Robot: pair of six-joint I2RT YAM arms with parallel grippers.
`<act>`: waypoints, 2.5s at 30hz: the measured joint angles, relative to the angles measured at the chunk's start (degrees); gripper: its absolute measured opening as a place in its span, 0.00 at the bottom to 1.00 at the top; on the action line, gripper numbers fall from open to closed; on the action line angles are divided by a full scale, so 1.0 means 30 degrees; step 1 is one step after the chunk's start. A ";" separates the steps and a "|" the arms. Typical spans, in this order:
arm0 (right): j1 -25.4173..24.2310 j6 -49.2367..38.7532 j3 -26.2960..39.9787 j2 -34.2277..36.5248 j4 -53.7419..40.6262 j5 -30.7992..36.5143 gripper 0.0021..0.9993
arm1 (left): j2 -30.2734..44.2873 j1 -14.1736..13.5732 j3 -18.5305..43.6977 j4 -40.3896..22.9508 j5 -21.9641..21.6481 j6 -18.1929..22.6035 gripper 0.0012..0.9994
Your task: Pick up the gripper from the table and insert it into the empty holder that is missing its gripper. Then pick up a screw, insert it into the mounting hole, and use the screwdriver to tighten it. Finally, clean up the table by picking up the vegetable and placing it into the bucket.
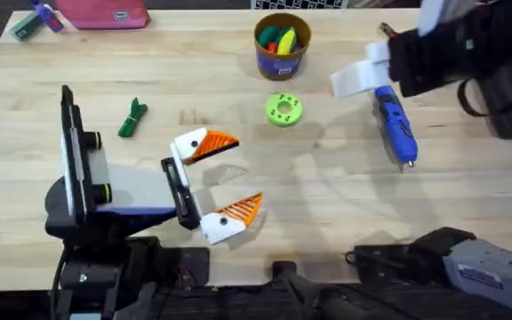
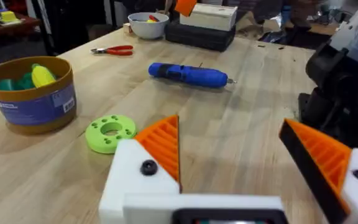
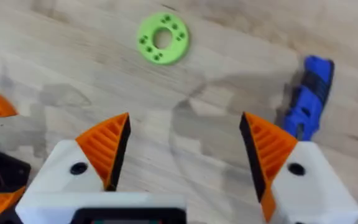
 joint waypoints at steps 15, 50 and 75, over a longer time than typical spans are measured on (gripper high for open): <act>-0.1699 0.0457 -0.0218 0.0215 -0.0264 0.0262 0.99 | 0.0006 0.0000 0.0000 0.0000 0.0000 -0.0004 0.99; -0.3148 0.0579 -0.0225 0.3055 0.0208 0.1639 0.99 | 0.0007 0.0000 0.0000 0.0000 0.0014 -0.0048 0.01; -0.9101 -0.2175 -0.0349 1.0731 0.1634 0.2040 0.99 | 0.0000 0.0000 0.0000 0.0000 0.0009 -0.0048 0.01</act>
